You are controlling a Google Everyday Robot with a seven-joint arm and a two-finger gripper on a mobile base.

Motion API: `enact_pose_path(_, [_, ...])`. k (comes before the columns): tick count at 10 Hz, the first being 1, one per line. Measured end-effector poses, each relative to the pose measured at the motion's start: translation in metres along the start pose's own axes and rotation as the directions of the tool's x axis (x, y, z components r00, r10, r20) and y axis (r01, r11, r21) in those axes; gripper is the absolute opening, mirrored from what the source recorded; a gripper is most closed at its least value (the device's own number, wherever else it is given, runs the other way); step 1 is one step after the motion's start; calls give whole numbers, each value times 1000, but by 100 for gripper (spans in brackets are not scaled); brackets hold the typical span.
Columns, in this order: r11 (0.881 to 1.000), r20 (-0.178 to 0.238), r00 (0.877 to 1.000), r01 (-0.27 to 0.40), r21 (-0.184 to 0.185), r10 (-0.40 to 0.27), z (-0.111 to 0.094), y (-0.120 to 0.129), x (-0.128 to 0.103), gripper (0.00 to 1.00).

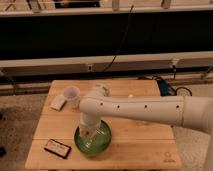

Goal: Place the pepper in the ceramic bowl

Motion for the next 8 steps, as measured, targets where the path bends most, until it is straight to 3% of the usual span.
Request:
enact_pose_path(4, [998,47,997,-61,7,60,12,24,2,73])
enact_pose_path(6, [996,64,994,-94,9,93,9,38,5,80])
enact_pose_path(8, [990,57,989,-136,27,134,4,52,10,80])
